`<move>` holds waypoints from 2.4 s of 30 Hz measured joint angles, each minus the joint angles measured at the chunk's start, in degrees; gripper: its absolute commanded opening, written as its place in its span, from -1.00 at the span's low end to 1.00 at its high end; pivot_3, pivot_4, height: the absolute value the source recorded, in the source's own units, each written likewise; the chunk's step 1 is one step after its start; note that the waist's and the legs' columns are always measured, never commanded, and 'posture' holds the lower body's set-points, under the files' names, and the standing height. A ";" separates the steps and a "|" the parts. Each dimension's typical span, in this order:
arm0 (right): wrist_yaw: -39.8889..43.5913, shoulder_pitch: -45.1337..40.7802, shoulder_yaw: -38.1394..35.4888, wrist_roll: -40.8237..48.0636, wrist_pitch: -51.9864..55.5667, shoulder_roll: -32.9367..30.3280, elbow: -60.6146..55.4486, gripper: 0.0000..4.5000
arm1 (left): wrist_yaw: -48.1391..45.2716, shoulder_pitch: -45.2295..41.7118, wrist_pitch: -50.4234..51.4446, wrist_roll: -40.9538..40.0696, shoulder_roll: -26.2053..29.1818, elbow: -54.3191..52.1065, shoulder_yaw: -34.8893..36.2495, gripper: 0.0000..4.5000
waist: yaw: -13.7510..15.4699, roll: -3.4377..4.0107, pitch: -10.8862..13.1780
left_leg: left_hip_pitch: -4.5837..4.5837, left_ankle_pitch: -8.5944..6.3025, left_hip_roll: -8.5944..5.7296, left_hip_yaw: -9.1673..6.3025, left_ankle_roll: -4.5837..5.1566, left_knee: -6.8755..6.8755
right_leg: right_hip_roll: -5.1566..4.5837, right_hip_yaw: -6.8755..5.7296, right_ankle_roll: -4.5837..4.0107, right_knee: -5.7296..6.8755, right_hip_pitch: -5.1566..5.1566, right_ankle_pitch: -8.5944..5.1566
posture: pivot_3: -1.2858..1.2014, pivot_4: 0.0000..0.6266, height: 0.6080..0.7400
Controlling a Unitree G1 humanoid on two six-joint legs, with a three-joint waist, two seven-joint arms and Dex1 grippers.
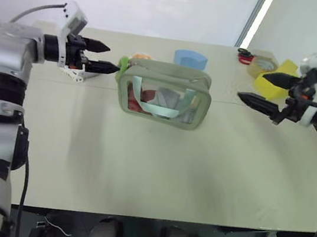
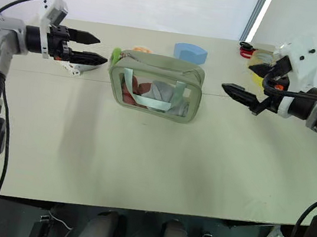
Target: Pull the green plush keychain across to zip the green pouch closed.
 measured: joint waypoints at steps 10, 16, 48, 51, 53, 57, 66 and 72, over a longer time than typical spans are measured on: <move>1.05 -0.39 2.27 -0.05 -0.27 -0.38 0.41 1.00 | -0.13 0.84 0.15 0.09 0.29 -0.73 0.41 0.98 | -0.10 0.00 0.00 | -0.14 -0.04 0.01 0.01 0.07 0.05 | -0.02 0.00 0.00 0.13 -0.14 0.00 | 0.03 -0.52 1.00; 1.42 -4.62 6.83 -1.37 -1.53 0.96 1.71 1.00 | 0.71 2.76 1.53 -0.96 0.75 -4.33 0.82 0.98 | -0.26 0.00 0.00 | -0.15 0.00 0.03 0.01 -0.01 0.04 | -0.02 0.02 0.00 0.23 -0.23 0.00 | 0.03 -0.52 1.00; 14.57 -22.24 32.85 -29.89 -29.25 21.96 31.65 -0.98 | 12.40 16.47 17.82 -13.30 2.65 -29.60 6.51 1.00 | -0.60 0.01 0.01 | -0.16 0.09 0.03 0.01 -0.16 0.09 | -0.05 0.06 0.00 0.60 -0.43 0.00 | 0.03 -0.52 1.00; 15.84 -22.18 32.76 -30.00 -30.60 22.01 30.79 -0.98 | 12.53 15.89 17.68 -13.46 3.29 -26.84 6.94 1.00 | -0.61 0.01 0.02 | -0.16 0.09 0.03 0.01 -0.16 0.09 | -0.05 0.05 0.00 0.60 -0.43 0.00 | 0.03 -0.52 1.00; 17.27 -22.04 32.75 -29.94 -31.35 21.87 28.79 -0.98 | 12.47 15.21 17.34 -13.28 5.23 -23.81 7.32 1.00 | -0.86 0.04 0.03 | -0.16 0.09 0.03 0.00 -0.16 0.07 | -0.05 0.05 0.00 0.60 -0.46 0.00 | 0.03 -0.52 1.00; 19.47 -20.65 32.64 -29.66 -31.17 20.90 22.74 -0.98 | 12.25 13.56 15.85 -12.65 7.30 -20.91 7.64 1.00 | -1.04 0.03 0.04 | -0.17 0.09 0.02 0.00 -0.17 0.07 | -0.06 0.02 0.00 0.62 -0.44 0.00 | 0.03 -0.52 1.00; 19.02 -17.47 32.60 -28.68 -26.01 22.25 15.87 -0.98 | 12.25 13.92 16.40 -13.73 6.57 -24.51 7.57 1.00 | -0.61 0.03 0.04 | -0.16 0.09 0.03 -0.01 -0.17 0.09 | -0.06 0.03 0.00 0.62 -0.44 0.00 | 0.03 -0.52 1.00; 18.55 -15.50 31.96 -25.07 -15.00 22.22 8.39 -0.98 | 12.11 14.11 16.56 -13.71 6.60 -24.64 7.55 1.00 | -0.56 0.03 0.04 | -0.16 0.10 0.04 -0.02 -0.17 0.09 | -0.06 0.03 0.00 0.62 -0.44 0.00 | 0.03 -0.52 1.00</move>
